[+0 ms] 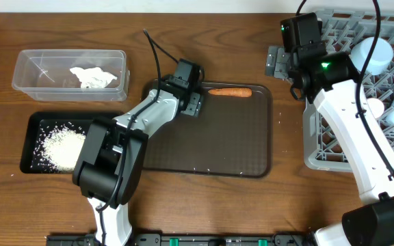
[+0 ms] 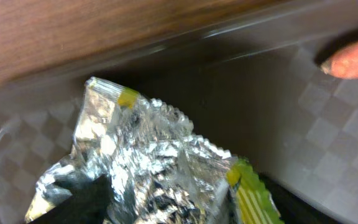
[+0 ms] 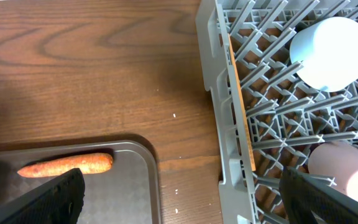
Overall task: Sort waste into correct bins and load items into the dishwasher rack
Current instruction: 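Lower the left gripper onto the foil snack wrapper and grasp it, then lift the wrapper and drop it into the clear plastic container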
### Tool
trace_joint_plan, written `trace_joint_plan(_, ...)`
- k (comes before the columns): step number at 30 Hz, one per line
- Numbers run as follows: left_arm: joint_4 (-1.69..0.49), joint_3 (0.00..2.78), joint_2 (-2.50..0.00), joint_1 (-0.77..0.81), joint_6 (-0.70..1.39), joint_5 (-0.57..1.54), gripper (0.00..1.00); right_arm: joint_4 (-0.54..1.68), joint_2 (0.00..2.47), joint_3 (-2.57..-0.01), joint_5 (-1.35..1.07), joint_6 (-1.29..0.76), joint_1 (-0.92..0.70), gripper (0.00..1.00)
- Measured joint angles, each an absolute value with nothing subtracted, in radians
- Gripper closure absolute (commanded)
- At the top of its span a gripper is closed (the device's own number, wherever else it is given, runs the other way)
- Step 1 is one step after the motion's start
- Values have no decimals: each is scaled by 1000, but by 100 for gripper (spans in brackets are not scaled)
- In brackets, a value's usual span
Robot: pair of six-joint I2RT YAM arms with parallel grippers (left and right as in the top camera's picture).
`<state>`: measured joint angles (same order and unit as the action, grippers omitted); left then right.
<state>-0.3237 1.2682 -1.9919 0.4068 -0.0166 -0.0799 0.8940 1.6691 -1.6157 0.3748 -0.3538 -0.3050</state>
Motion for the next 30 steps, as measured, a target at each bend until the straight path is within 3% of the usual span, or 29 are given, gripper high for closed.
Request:
trace_joint_plan(3, -311, 1268, -1992, 407, -22, -83, 53, 894, 1669, -1616, 375, -354, -305, 1)
trace_joint_plan(9, -301, 1268, -1992, 407, -12, -86, 94, 894, 1669, -1616, 375, -354, -305, 1)
trace_joint_plan(16, -301, 1268, -1939, 407, 4, -86, 94, 894, 1669, -1616, 375, -354, -305, 1)
trace_joint_plan(23, -216, 1267, -1728, 393, 62, -85, 94, 894, 1669, -1616, 375, -354, -305, 1)
trace_joint_plan(30, -120, 1267, -1627, 229, 161, -85, 94, 894, 1669, -1616, 375, -354, -305, 1)
